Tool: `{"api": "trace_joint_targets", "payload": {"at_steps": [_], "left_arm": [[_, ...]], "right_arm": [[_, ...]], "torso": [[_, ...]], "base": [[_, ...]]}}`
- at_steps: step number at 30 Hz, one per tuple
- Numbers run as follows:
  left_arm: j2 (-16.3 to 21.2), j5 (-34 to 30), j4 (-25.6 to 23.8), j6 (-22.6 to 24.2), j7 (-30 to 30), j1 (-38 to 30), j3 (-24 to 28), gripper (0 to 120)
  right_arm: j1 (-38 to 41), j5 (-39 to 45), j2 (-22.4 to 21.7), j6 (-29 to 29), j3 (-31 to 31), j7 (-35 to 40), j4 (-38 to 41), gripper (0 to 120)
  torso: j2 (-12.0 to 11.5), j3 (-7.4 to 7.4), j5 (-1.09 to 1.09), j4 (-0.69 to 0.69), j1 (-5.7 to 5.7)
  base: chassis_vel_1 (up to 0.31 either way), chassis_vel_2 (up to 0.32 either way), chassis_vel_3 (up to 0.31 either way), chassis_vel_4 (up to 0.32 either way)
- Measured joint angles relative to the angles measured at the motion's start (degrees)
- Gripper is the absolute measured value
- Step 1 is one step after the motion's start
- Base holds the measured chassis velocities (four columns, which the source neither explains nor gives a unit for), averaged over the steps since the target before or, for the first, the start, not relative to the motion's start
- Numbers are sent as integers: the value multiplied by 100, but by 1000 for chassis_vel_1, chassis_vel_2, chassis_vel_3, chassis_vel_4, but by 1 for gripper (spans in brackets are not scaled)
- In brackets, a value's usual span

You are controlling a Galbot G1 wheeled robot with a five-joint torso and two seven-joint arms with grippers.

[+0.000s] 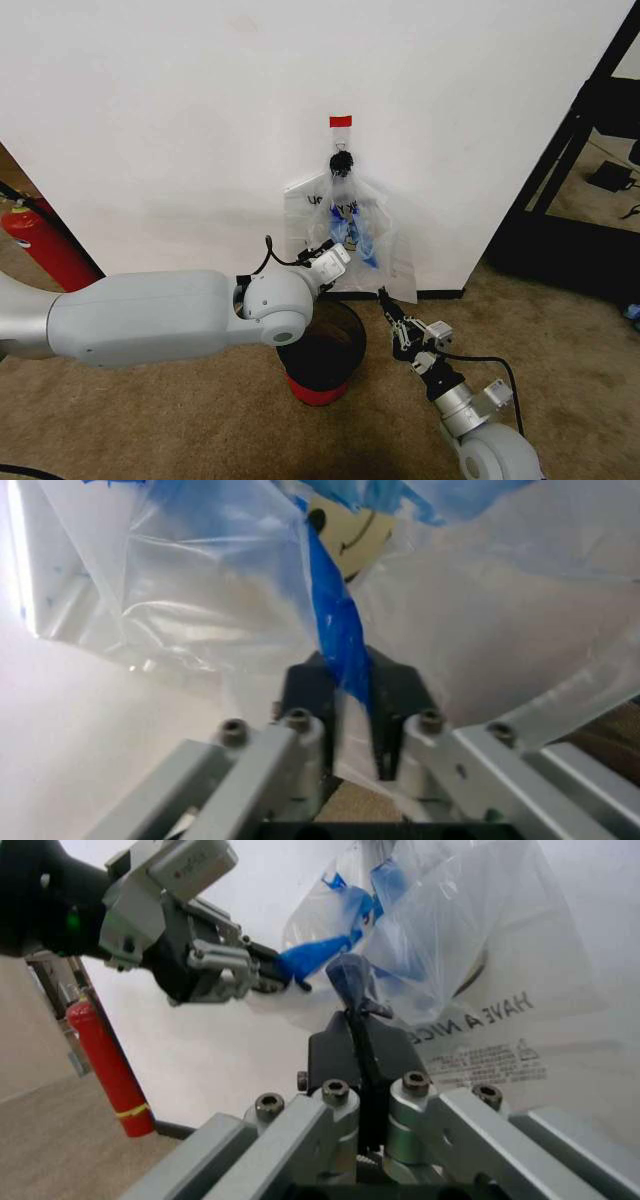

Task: Pick up the garbage bag from the wall and place it over the trash bin.

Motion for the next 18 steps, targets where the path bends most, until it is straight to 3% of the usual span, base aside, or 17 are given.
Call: {"api": "trace_joint_targets", "payload": {"at_steps": [4,11,15,18], "left_arm": [[20,24,16,0,-80,209,-260,0],[244,469,-270,-1,-236,1145,-1244,0],[370,1154,-513,-1,-241,1910,-1980,0],[397,1311,-587,-25,-240,2197,-2281,0]], "right_arm": [[1,-5,11,0,3,15,-9,0],[-100,-208,19,-51,133,59,117,0],[-337,-531,-98,-272,242,354,509,15],[-470,-537,-184,-411,291,534,746,22]], "torso": [[0,0,0,0,0],[0,0,1,1,0],[0,0,0,0,0],[0,0,-1,0,0]], "base": [[0,0,0,0],[0,0,0,0],[0,0,0,0],[0,0,0,0]]}}
